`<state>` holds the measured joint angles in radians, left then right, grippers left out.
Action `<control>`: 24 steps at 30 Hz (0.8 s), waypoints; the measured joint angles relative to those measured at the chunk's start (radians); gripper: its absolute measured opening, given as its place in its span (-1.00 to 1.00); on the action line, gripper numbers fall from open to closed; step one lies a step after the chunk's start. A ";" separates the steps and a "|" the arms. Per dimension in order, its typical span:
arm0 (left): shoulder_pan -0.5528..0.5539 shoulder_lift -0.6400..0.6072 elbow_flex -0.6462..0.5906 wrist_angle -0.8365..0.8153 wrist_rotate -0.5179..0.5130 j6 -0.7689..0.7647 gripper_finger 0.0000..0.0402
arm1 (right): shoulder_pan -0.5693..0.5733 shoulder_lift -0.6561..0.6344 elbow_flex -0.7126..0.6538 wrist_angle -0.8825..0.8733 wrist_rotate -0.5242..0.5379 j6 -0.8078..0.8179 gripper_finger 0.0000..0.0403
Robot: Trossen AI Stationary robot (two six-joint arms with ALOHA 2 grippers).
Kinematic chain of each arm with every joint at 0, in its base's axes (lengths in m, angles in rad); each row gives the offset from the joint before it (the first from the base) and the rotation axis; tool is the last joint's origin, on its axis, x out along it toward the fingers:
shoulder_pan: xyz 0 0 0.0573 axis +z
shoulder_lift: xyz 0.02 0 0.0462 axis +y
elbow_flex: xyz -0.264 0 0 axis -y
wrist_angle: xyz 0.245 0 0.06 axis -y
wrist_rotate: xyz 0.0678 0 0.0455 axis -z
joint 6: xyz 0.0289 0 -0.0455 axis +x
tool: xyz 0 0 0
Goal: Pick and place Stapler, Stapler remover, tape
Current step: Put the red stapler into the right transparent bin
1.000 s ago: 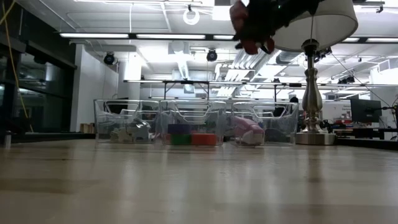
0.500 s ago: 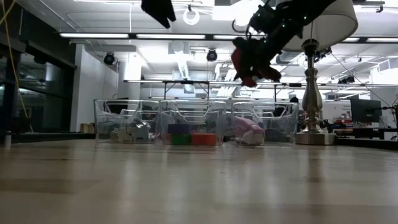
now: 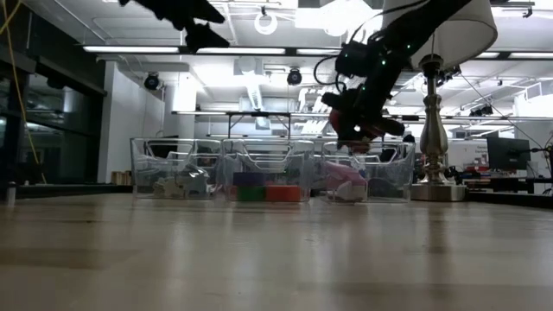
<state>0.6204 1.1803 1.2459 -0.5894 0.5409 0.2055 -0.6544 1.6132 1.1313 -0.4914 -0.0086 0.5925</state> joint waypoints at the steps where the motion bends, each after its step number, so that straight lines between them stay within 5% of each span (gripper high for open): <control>1: 0.017 -0.022 -0.045 0.055 0.054 -0.022 0.69 | 0.000 0.012 0.000 -0.006 0.006 0.008 -0.25; 5: 0.059 -0.095 -0.191 0.249 0.229 -0.120 0.69 | 0.000 0.058 0.000 -0.061 0.024 0.023 -0.25; 9: 0.068 -0.161 -0.281 0.337 0.281 -0.176 0.69 | 0.000 0.074 0.000 -0.063 0.038 0.048 -0.25; 24: 0.068 -0.458 -0.426 0.425 0.211 -0.236 0.69 | -0.006 0.157 0.000 -0.122 0.007 0.088 -0.25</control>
<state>0.6880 0.7227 0.8194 -0.1640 0.7522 -0.0306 -0.6609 1.7704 1.1316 -0.6134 -0.0012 0.6807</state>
